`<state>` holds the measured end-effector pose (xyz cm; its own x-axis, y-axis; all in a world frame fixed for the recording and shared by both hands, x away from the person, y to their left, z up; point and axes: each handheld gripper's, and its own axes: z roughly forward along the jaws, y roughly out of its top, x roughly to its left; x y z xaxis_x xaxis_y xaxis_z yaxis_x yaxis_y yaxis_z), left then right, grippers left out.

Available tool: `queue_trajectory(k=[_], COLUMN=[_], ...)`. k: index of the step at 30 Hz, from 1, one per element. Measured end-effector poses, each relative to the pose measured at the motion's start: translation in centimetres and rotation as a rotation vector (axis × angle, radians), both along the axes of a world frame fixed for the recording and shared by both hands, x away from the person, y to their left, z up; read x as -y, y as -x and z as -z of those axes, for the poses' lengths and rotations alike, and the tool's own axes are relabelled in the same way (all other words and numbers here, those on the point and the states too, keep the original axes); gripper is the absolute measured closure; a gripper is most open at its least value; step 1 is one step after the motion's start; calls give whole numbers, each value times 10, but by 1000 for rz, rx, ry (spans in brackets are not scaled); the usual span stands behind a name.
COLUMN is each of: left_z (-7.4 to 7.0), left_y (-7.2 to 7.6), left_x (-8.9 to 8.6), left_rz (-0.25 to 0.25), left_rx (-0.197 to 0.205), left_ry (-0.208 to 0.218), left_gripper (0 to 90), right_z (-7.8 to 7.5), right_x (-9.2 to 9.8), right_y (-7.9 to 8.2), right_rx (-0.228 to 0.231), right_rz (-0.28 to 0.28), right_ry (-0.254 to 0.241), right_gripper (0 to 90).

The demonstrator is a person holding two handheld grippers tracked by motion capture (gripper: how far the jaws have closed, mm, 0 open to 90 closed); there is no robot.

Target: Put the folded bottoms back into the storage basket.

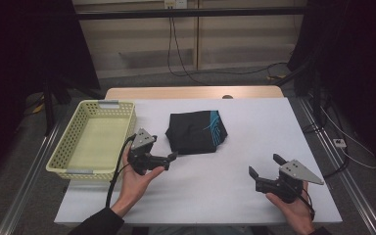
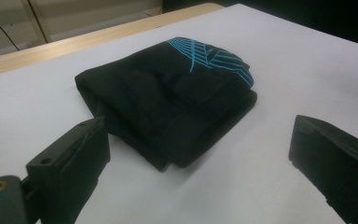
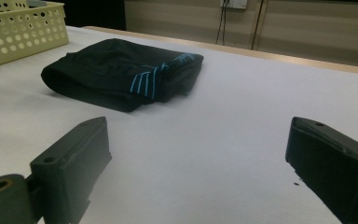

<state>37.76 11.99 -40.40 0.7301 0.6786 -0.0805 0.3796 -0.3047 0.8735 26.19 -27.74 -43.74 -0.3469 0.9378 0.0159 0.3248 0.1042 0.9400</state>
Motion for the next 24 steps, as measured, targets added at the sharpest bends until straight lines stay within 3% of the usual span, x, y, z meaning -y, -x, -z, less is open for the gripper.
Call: queue_trajectory(k=[4, 12, 24], left_z=[-2, 0, -1], left_y=[-8, -30, -56], left_x=[4, 18, 35], left_rz=[-12, -28, -59], left_rx=[-3, -77, -88], left_ry=[-7, 19, -22], left_gripper=[53, 58, 66], right_z=[0, 0, 1], right_x=[0, -1, -1], right_y=[0, 0, -1], right_rx=[-1, -5, -13], right_rz=[-2, -2, -5], right_ry=[-1, -1, -4], right_gripper=[58, 57, 56])
